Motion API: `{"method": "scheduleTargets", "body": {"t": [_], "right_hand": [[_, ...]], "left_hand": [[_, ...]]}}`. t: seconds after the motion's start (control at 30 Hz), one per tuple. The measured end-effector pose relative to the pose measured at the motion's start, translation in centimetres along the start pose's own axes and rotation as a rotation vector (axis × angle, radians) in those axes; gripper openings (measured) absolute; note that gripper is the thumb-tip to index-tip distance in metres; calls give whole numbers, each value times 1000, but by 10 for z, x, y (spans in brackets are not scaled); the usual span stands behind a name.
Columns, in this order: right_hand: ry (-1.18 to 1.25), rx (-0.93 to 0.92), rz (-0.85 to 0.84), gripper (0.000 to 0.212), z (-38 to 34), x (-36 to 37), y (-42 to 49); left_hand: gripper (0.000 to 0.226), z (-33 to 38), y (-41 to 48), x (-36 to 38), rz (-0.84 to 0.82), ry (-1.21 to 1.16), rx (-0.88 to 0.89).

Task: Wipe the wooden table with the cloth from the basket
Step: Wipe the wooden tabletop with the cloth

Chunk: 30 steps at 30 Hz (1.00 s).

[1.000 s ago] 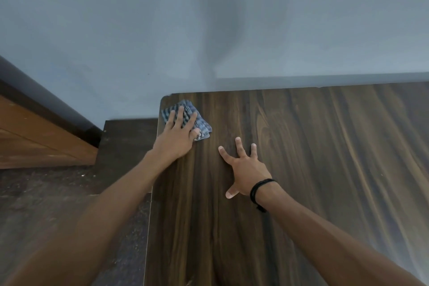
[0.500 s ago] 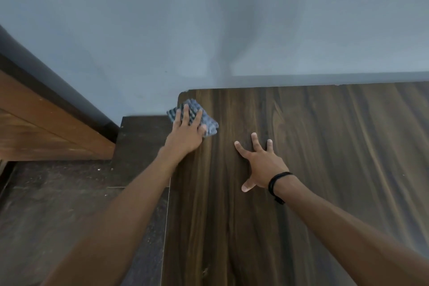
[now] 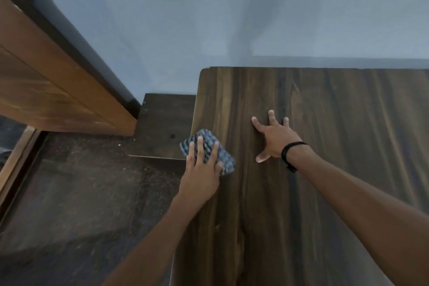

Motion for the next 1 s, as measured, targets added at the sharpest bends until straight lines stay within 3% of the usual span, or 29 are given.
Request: {"method": "scheduleTargets", "body": {"t": [0.07, 0.17, 0.27, 0.37, 0.47, 0.53, 0.63, 0.7, 0.73, 0.8, 0.87, 0.93, 1.0], "right_hand": [[0, 1, 10, 130, 0, -1, 1], [2, -1, 25, 132, 2, -5, 5], [-11, 25, 14, 134, 6, -5, 6], [7, 26, 26, 135, 5, -4, 4], [24, 35, 65, 132, 5, -3, 0], [36, 40, 94, 128, 6, -6, -3], [64, 62, 154, 114, 10, -4, -11], [89, 79, 202, 97, 17, 9, -29], [85, 94, 226, 89, 19, 9, -32], [-21, 2, 196, 80, 20, 54, -84], [-25, -10, 194, 78, 20, 47, -82], [-49, -51, 170, 78, 12, 44, -83], [-63, -62, 163, 76, 7, 41, -80]], "left_hand": [[75, 4, 52, -27, 44, 9, 34], [58, 15, 137, -85, 117, -65, 19], [66, 9, 167, -90, 97, -121, -65], [68, 3, 97, -38, 127, -93, 14], [62, 16, -59, 12, 179, -137, 0], [58, 41, -148, 40, 25, -258, -10], [58, 45, -149, 51, 52, -195, 4], [60, 31, -77, 48, 129, -126, -14], [66, 29, -38, 38, 75, -61, -17], [69, 35, -59, 53, 174, -78, -155], [61, 42, -63, 56, 228, -93, -65], [57, 50, -125, 67, 305, -74, 22], [55, 56, -205, 100, 219, -147, 8]]}}
Point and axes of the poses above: each hand's wrist, its own y-axis towards the middle knuckle, its own x-axis out of the palm, z = x × y, the point moved 10 cm from there along y, towards the middle knuckle, and after that the axes turned 1 degree about z, right-handed, at the moved point
